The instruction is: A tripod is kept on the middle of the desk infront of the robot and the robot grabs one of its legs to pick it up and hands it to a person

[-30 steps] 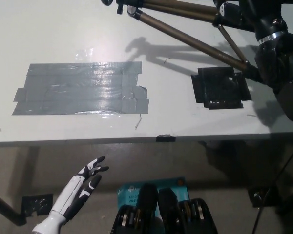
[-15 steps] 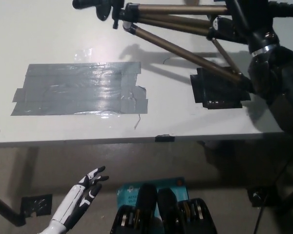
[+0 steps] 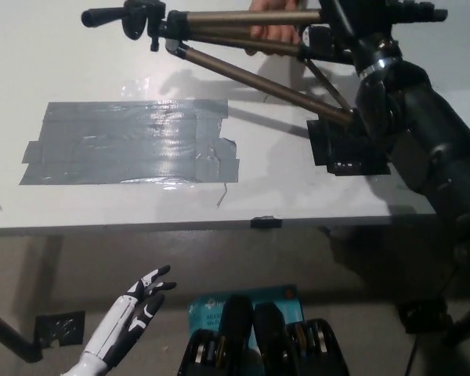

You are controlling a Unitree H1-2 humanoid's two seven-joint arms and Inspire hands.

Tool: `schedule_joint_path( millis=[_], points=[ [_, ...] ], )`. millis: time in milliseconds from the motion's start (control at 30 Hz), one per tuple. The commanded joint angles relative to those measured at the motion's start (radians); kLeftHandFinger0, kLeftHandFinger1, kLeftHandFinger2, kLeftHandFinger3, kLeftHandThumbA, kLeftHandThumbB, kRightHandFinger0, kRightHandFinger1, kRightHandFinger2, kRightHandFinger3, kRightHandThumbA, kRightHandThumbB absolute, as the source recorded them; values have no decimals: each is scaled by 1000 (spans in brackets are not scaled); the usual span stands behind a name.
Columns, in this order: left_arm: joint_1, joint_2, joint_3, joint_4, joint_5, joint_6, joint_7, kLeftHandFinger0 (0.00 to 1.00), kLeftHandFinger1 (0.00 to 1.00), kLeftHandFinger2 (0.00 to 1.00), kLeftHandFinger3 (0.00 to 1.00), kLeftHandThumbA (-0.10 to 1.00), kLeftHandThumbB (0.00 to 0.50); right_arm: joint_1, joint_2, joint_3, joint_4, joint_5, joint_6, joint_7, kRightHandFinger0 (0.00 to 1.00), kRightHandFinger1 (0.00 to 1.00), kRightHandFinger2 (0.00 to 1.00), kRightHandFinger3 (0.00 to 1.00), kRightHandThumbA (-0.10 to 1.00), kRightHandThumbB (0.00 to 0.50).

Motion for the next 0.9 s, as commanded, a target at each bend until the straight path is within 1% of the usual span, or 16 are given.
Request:
schedule_joint_path(
  millis=[0, 100, 167, 267, 300, 333, 367, 400, 433, 467, 500, 567, 733, 767, 800, 867],
  points=[
    [-16, 13, -1, -29, 7, -16, -5, 977, 926, 820, 941, 1000, 188, -141, 22, 21, 8, 2, -9, -40, 0, 224, 748, 710, -100, 195],
    [-16, 15, -1, -37, 15, -8, -4, 964, 920, 816, 944, 1000, 189, -167, 34, 47, 56, -3, -1, -36, 0, 204, 688, 527, -100, 237],
    [-20, 13, -2, -35, 16, -11, -4, 949, 914, 818, 946, 1000, 193, -183, 38, 60, 85, 1, 0, -38, 0, 189, 674, 494, -100, 247],
    [-23, 11, -2, -36, 13, -7, -8, 945, 913, 819, 948, 1000, 200, -203, 40, 70, 111, 16, 7, -18, 0, 195, 687, 510, -100, 231],
    [-25, 12, -2, -34, 13, -11, -7, 944, 912, 818, 948, 1000, 198, -208, 40, 74, 117, 17, 12, -14, 0, 194, 677, 506, -100, 238],
    [-29, 14, -3, -32, 15, -14, -8, 943, 909, 817, 947, 1000, 198, -216, 41, 80, 124, 16, 26, -2, 13, 236, 719, 542, -91, 247],
    [-31, 14, -3, -32, 16, -13, -8, 943, 908, 816, 947, 1000, 199, -218, 42, 82, 127, 17, 31, 3, 3, 208, 631, 496, -84, 248],
    [-31, 15, -3, -32, 18, -11, -8, 942, 906, 814, 946, 1000, 203, -221, 43, 81, 127, 23, 44, 26, 64, 289, 688, 624, 114, 265],
    [-34, 15, -3, -28, 20, -17, -6, 937, 901, 808, 944, 1000, 194, -230, 45, 67, 123, 50, 70, 134, 485, 737, 1000, 984, 361, 322],
    [-35, 16, -4, -24, 21, -23, -6, 931, 893, 800, 941, 1000, 189, -233, 46, 58, 119, 68, 81, 199, 906, 1000, 1000, 1000, 521, 447],
    [-36, 16, -4, -19, 17, -29, -6, 922, 883, 796, 938, 1000, 197, -233, 45, 47, 104, 93, 103, 302, 1000, 1000, 1000, 1000, 613, 497],
    [-35, 18, -4, -20, 16, -26, -9, 918, 882, 797, 938, 1000, 197, -230, 42, 47, 89, 97, 123, 364, 1000, 1000, 1000, 1000, 719, 500],
    [-35, 20, -4, -20, 16, -26, -10, 905, 872, 799, 939, 1000, 209, -215, 21, -14, -5, 207, 159, 627, 1000, 1000, 1000, 1000, 660, 500],
    [-35, 20, -4, -21, 15, -23, -11, 905, 872, 800, 940, 1000, 210, -213, 15, -24, -27, 227, 171, 673, 1000, 1000, 1000, 1000, 686, 500],
    [-37, 20, -4, -20, 14, -24, -12, 901, 870, 799, 941, 1000, 195, -202, -5, -45, -96, 277, 204, 782, 1000, 1000, 1000, 1000, 703, 500],
    [-40, 20, -3, -21, 14, -20, -13, 891, 864, 790, 942, 1000, 187, -189, -30, -65, -199, 342, 265, 919, 1000, 1000, 1000, 1000, 763, 500]
  ],
)
